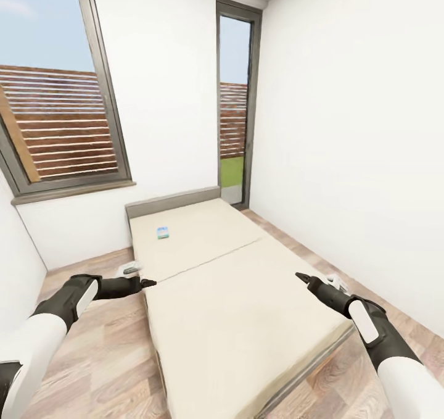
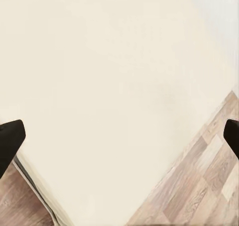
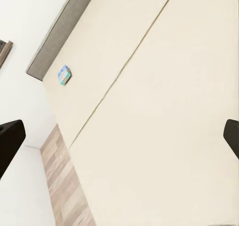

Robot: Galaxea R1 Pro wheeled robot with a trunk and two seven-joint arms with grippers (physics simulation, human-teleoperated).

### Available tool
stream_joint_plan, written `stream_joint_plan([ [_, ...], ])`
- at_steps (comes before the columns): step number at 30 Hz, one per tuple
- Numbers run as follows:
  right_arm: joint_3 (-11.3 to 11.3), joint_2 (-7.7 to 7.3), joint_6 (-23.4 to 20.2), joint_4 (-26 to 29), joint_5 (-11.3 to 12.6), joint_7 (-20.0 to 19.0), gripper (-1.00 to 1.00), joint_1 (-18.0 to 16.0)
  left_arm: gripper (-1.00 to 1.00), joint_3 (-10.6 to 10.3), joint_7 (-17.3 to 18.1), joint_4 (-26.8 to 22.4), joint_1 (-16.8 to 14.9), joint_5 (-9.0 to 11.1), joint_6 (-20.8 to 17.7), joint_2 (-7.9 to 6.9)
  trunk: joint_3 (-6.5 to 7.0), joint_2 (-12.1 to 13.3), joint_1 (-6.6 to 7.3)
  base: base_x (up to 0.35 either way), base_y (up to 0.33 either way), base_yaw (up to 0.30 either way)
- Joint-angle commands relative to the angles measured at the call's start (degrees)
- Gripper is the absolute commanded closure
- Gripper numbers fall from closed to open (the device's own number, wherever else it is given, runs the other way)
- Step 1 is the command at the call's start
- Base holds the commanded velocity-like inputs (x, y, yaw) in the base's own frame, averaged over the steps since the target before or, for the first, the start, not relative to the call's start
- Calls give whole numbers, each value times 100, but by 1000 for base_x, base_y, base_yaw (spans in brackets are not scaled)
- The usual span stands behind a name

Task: Put all the toys in the child's room - the three board games (two on the bed and one on the table), the two jigsaw puzzles on the table, and the tennis ball on the table - inside the toy box on the table in the child's room.

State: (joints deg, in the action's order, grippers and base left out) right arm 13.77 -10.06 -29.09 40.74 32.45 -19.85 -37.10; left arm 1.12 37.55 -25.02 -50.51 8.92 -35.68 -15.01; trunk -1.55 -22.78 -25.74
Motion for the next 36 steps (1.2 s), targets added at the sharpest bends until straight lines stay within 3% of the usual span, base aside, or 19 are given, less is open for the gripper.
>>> stream_joint_plan([
  [1,20,4,-45,1,20,-10,-100,-8,-100,11,5,-3,-3,31,-44,-2,-14,-14,-4,0,281,-277],
  [36,20,4,-45,-5,20,-10,-100,-8,-100,11,7,-3,-3,31,-44,-10,-14,-14,-4,19,282,-278],
])
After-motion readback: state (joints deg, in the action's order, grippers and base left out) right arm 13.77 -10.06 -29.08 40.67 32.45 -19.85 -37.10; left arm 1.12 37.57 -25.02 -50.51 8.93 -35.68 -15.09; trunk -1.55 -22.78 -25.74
